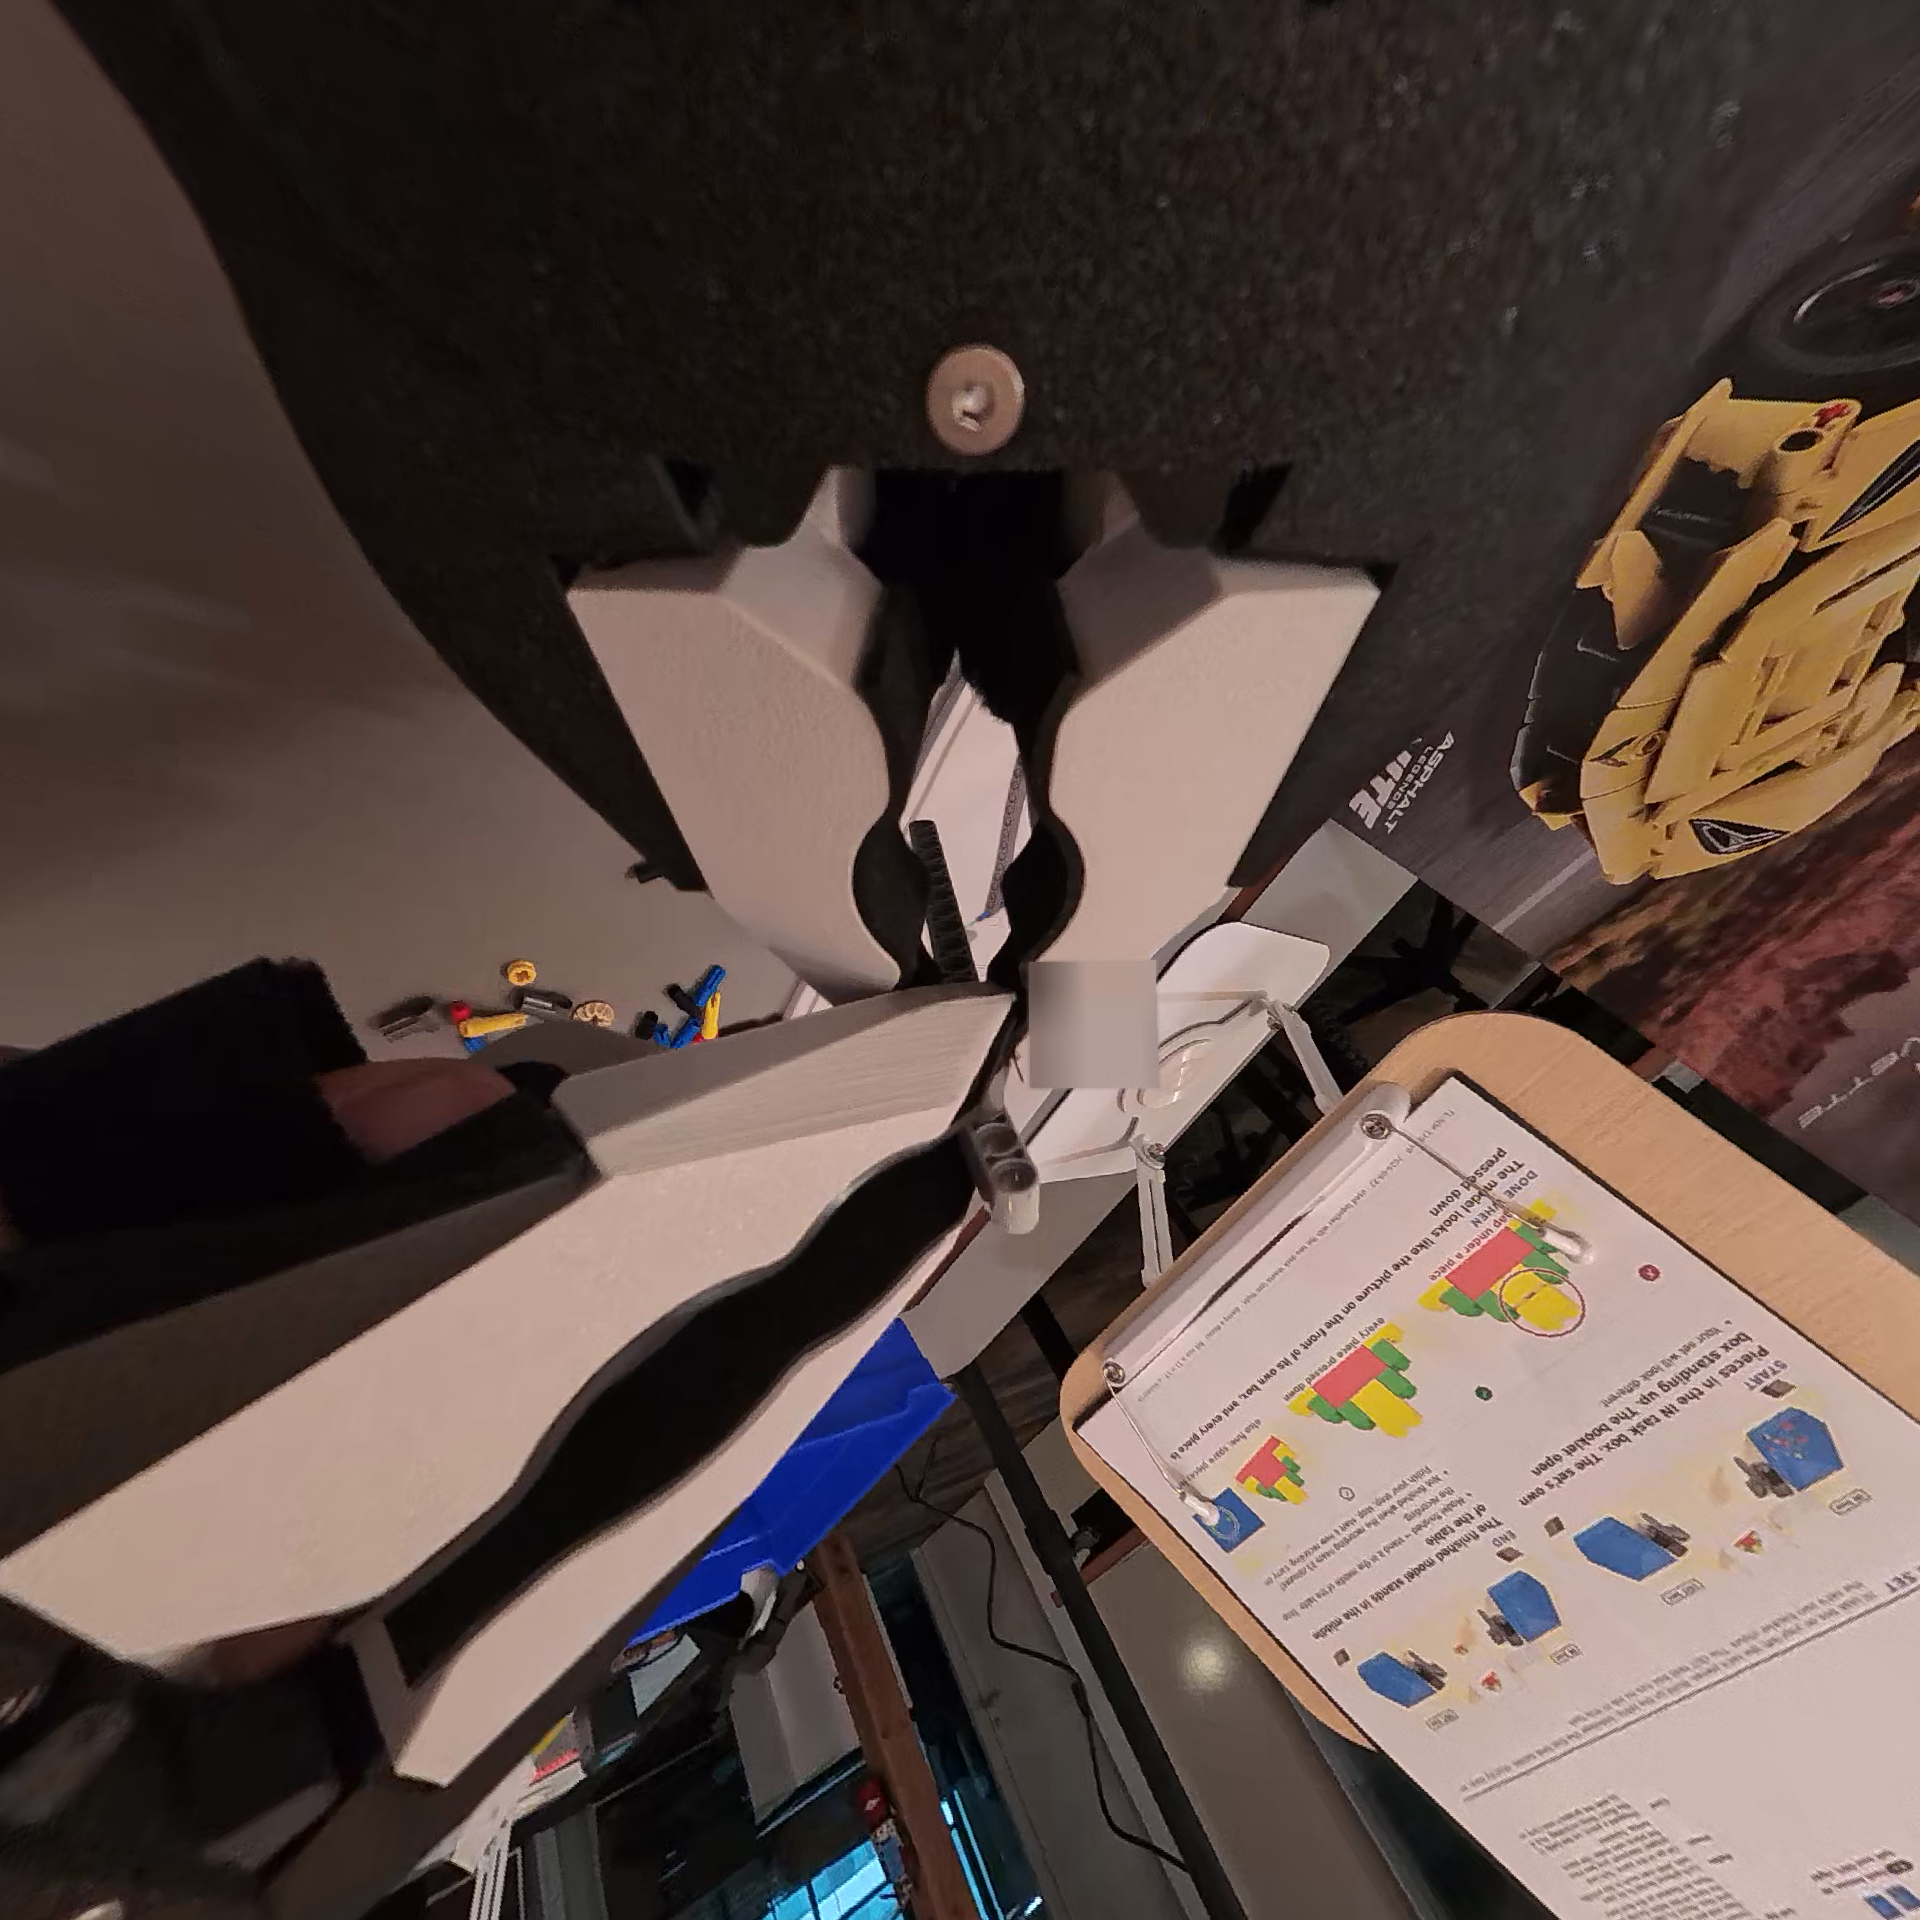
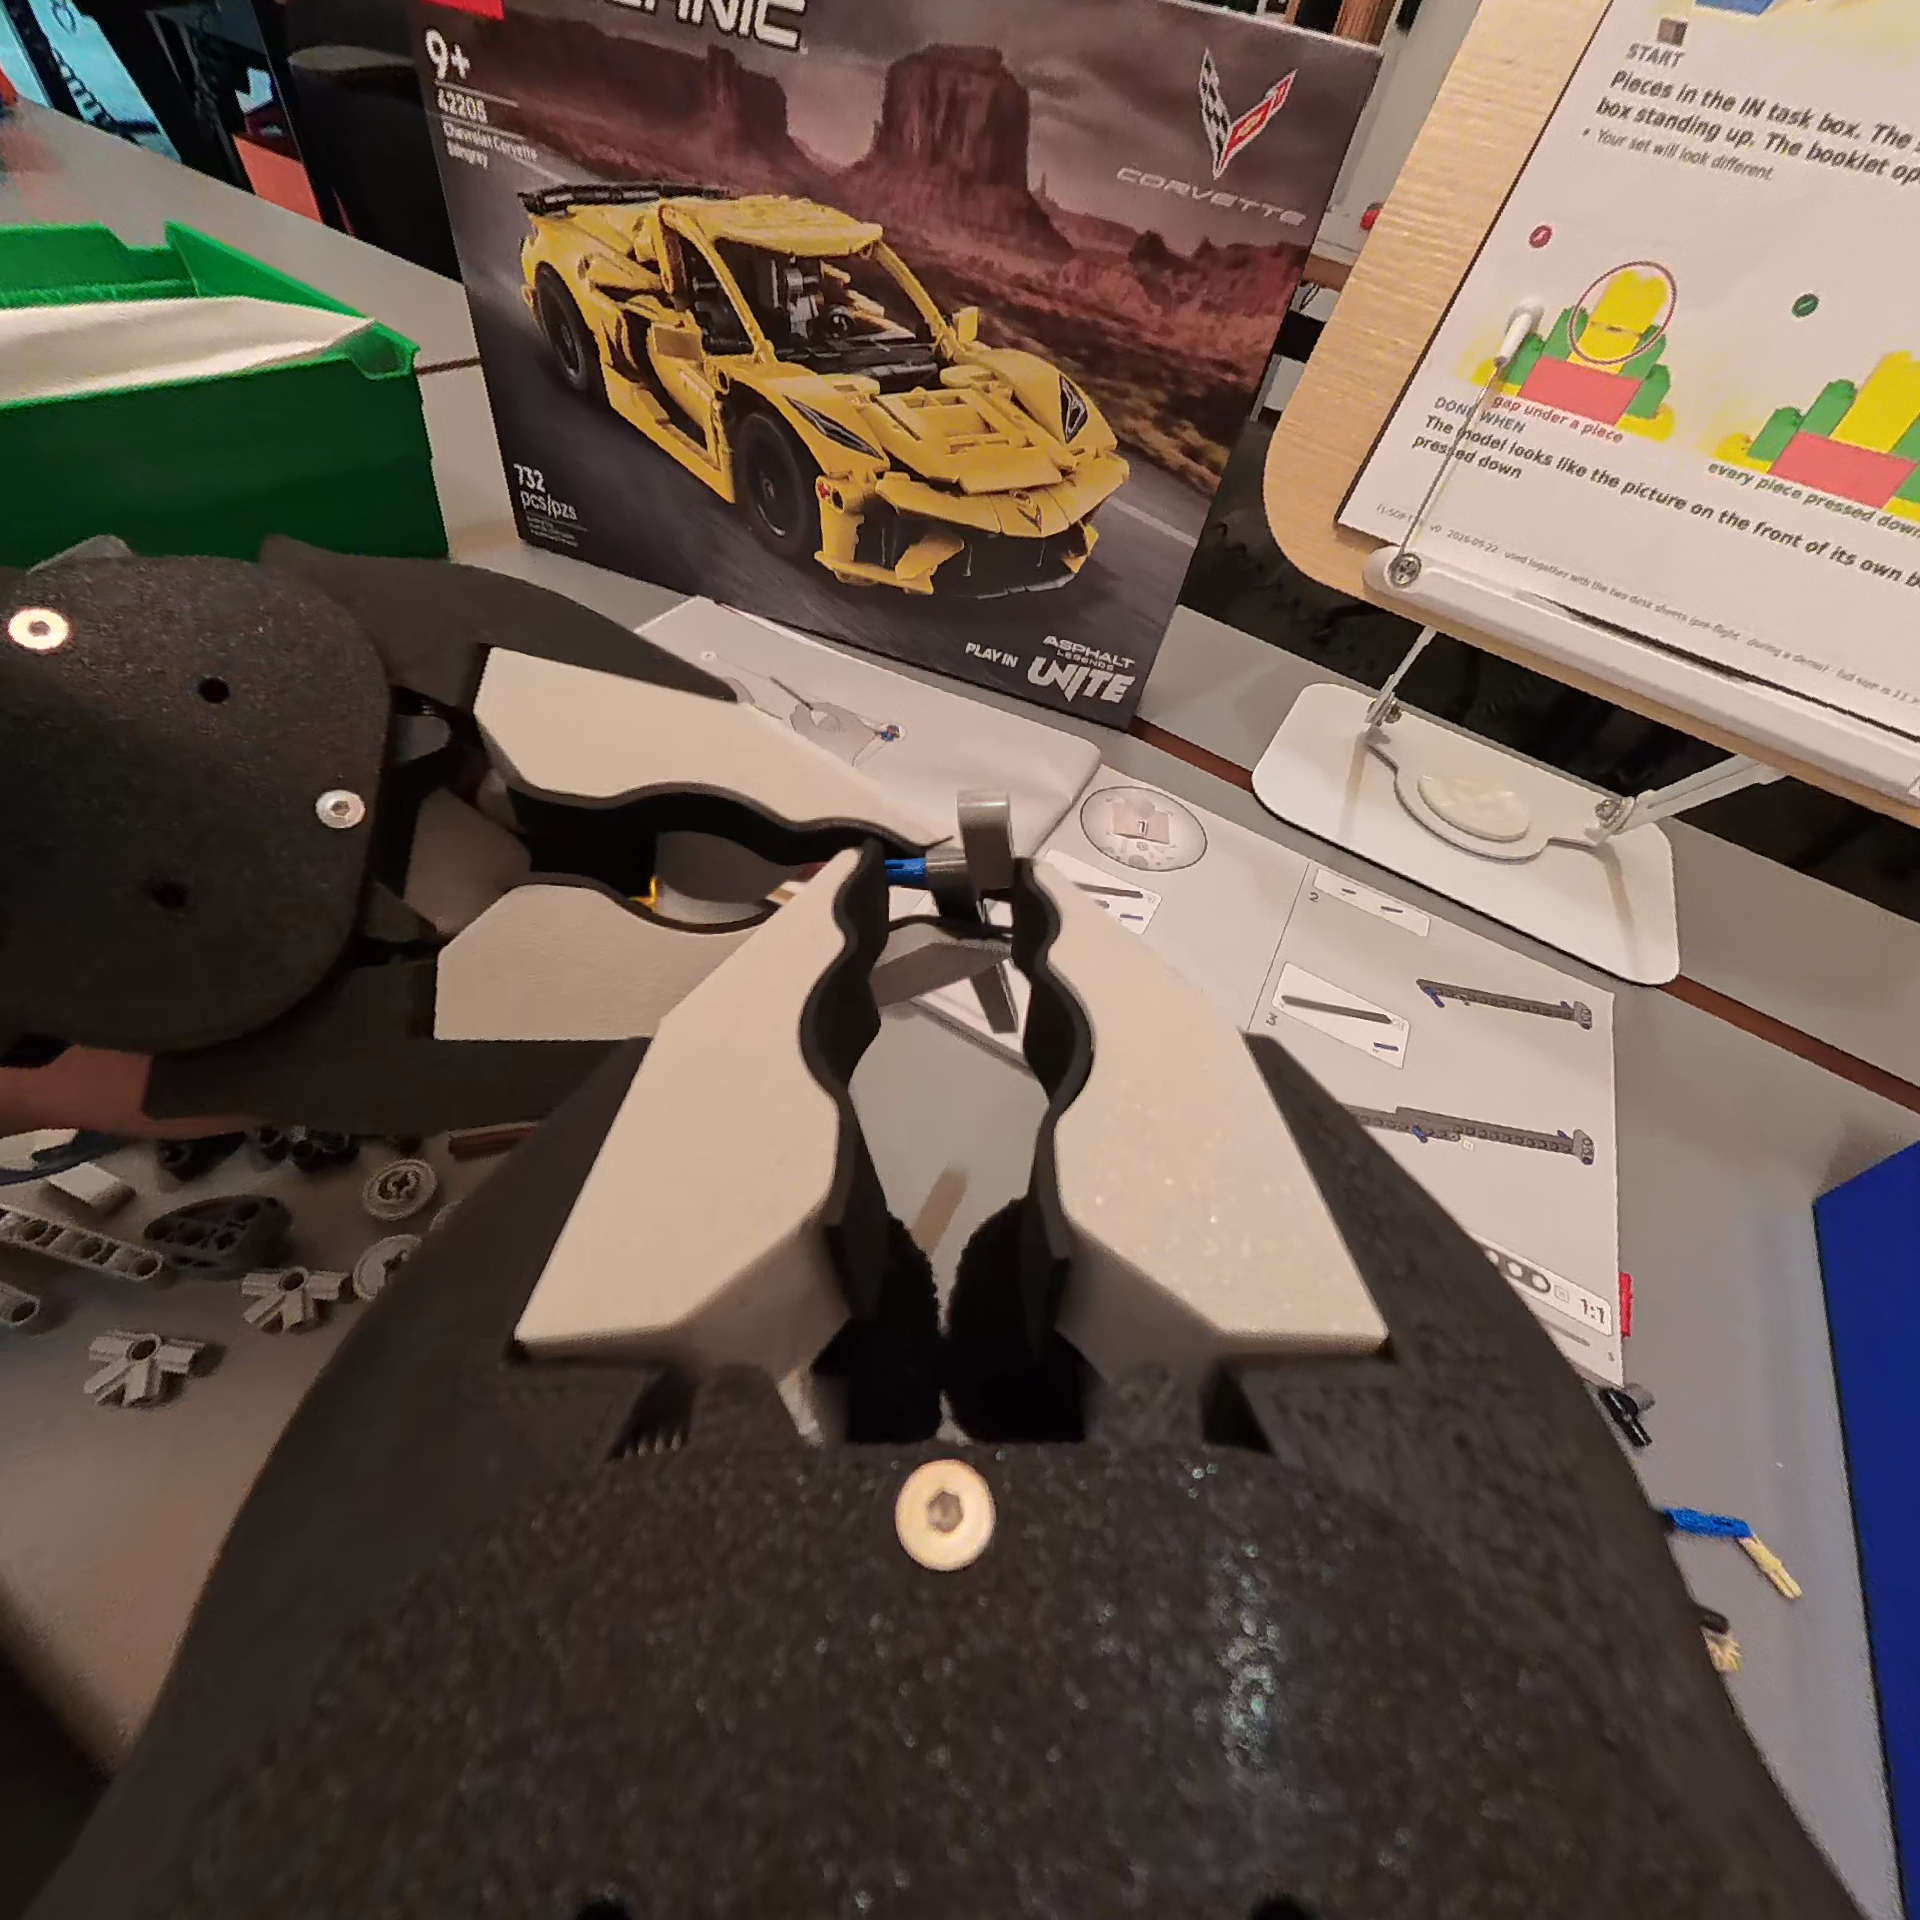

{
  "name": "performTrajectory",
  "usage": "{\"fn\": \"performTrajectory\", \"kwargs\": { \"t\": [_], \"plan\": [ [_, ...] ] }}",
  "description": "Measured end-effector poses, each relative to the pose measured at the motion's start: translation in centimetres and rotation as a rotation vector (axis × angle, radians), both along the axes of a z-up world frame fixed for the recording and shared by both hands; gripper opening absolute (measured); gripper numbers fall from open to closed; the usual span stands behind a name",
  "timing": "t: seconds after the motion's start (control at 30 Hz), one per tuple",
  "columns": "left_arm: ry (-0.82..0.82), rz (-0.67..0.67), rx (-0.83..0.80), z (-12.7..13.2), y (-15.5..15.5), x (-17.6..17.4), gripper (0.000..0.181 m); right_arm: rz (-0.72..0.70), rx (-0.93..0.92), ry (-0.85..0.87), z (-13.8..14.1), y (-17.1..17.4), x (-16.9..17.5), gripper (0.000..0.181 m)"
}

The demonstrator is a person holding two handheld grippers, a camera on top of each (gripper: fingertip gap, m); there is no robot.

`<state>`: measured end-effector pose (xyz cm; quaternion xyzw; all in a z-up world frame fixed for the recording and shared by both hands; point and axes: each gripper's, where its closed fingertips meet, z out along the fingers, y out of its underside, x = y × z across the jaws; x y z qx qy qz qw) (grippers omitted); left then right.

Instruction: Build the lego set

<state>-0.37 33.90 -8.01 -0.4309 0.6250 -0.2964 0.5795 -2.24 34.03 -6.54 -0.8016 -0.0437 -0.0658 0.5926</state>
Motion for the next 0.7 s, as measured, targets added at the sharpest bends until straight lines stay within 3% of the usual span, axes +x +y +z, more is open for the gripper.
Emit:
{"fn": "performTrajectory", "kwargs": {
  "t": [0.17, 0.33, 0.43, 0.6, 0.7],
  "plan": [
    [0.0, -0.076, -0.086, -0.1, -0.3, -0.2, 0.006, 0.055, 0.01, 0.011, 0.1, 0.0, -0.3, 0.024],
    [0.087, -0.32, -0.451, -0.3, -2.6, -1.3, 0.006, 0.25, -0.003, 0.136, 0.5, -2.3, 0.8, 0.028],
    [0.101, -0.514, -0.626, 0.8, -5.0, -2.5, 0.006, 0.394, -0.012, 0.212, 0.9, -3.7, -0.6, 0.04],
    [0.214, -0.671, -0.66, -0.1, -8.4, -3.7, 0.006, 0.539, 0.027, 0.395, 2.1, -4.8, -3.1, 0.024],
    [0.229, -0.7, -0.682, -0.2, -9.2, -3.7, 0.006, 0.515, 0.008, 0.354, 1.1, -4.8, -2.8, 0.021]
  ]
}}
